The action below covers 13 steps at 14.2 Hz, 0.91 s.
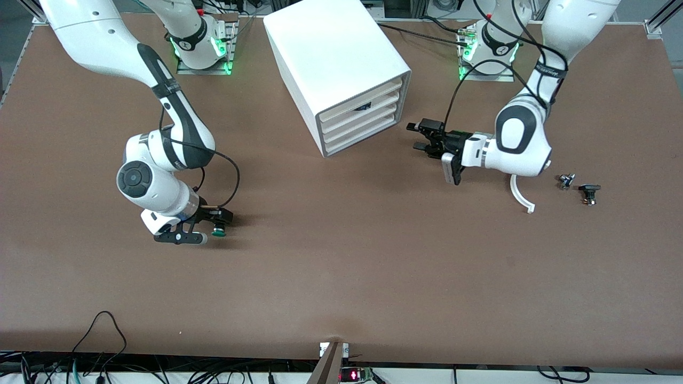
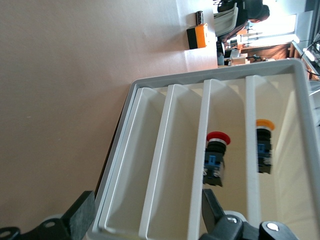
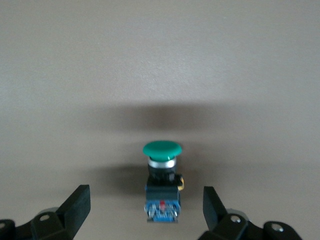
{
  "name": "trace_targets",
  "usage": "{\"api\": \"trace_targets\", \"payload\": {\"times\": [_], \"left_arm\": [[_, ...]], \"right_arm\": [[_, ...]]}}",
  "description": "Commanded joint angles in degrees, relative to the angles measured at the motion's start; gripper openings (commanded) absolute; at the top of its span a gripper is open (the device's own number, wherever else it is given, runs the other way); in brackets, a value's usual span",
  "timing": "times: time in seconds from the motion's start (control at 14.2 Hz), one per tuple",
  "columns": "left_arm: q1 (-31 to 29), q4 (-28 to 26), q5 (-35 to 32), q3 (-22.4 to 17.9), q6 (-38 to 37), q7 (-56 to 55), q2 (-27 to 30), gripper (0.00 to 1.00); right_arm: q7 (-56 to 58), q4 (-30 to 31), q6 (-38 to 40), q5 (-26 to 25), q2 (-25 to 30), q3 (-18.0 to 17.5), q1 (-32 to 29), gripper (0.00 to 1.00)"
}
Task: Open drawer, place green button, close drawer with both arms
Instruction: 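Hook the left gripper onto the cabinet's lowest drawer front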
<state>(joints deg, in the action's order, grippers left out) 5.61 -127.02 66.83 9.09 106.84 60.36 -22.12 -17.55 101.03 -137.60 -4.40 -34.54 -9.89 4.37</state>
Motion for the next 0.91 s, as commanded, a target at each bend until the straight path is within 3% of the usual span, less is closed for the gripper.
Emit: {"api": "trace_targets", "payload": {"times": [0.0,0.21,0.42,0.7,0.84], "left_arm": [[1.34,-1.83,4.97,3.12,3.62,5.98,-3.36,0.81],[2.47,-2.62,6.55,3.66,4.43,7.57,-4.77,0.73],[4.49,-4.37,10.67,3.66,4.52,8.19,-5.04,0.72],[6.17,-4.90,14.20,3.92,4.60,15.47,-8.20,0.63],[6.43,-4.90,14.64,4.45,4.52,17.24,-8.82,0.41]], "right_arm": [[-0.38,-1.81,-1.97,-1.40,-2.99,0.13,0.73,1.00],[0.06,-1.72,-1.88,-1.49,-3.96,0.31,0.38,1.00],[-0.29,-1.28,-1.62,-1.49,-3.96,0.40,0.11,1.00],[-0.38,-0.93,-1.53,-1.40,-4.05,0.40,-0.50,0.97],[-0.12,-1.01,-1.61,-1.40,-4.05,0.40,-0.59,0.84]]}}
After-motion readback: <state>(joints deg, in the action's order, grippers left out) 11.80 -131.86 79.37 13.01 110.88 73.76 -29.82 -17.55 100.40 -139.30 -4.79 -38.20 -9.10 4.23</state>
